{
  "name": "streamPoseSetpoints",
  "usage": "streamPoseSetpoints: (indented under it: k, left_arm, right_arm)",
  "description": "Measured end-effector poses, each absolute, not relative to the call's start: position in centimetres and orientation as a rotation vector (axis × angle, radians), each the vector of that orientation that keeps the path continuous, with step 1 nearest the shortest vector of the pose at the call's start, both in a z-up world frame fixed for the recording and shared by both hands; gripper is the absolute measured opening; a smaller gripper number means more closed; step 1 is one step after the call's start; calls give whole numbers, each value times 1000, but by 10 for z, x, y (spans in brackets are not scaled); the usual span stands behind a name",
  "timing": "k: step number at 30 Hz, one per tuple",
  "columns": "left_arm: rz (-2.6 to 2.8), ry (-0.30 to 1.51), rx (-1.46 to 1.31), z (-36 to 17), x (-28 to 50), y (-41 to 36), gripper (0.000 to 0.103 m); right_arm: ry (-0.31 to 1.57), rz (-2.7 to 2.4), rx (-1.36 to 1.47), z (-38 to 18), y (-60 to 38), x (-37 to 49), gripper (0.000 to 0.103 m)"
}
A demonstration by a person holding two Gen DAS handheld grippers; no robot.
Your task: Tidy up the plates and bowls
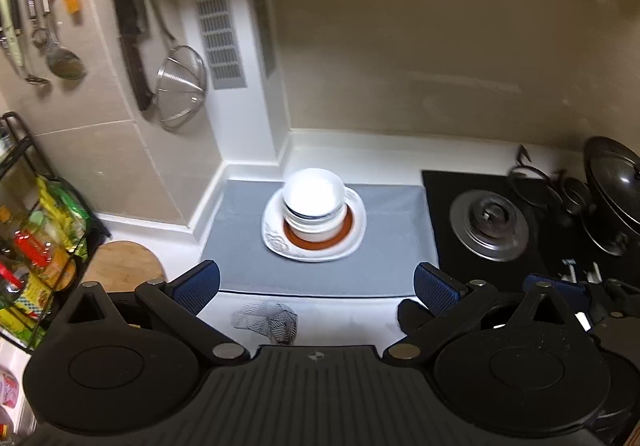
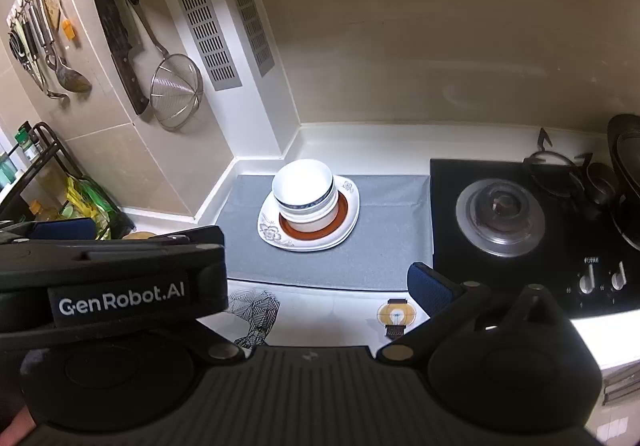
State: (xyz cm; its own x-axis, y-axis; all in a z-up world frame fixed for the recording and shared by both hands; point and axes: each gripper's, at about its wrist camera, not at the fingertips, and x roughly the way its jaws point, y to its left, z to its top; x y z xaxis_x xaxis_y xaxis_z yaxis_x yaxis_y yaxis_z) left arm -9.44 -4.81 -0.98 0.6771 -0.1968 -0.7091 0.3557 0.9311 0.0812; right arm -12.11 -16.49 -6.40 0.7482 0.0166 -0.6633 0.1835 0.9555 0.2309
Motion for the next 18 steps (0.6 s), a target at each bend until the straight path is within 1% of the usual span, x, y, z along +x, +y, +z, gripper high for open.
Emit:
streamPoseSetpoints:
  k: [5,18]
  left_arm:
    - [-332,790,233,-15,-98,-49,103]
    - [-331,780,278,-14,-110,-49,103]
  right_arm:
    - [740,-89,318,-70,-165,-127,102]
    - [731,-107,338,-74,-163,-143,102]
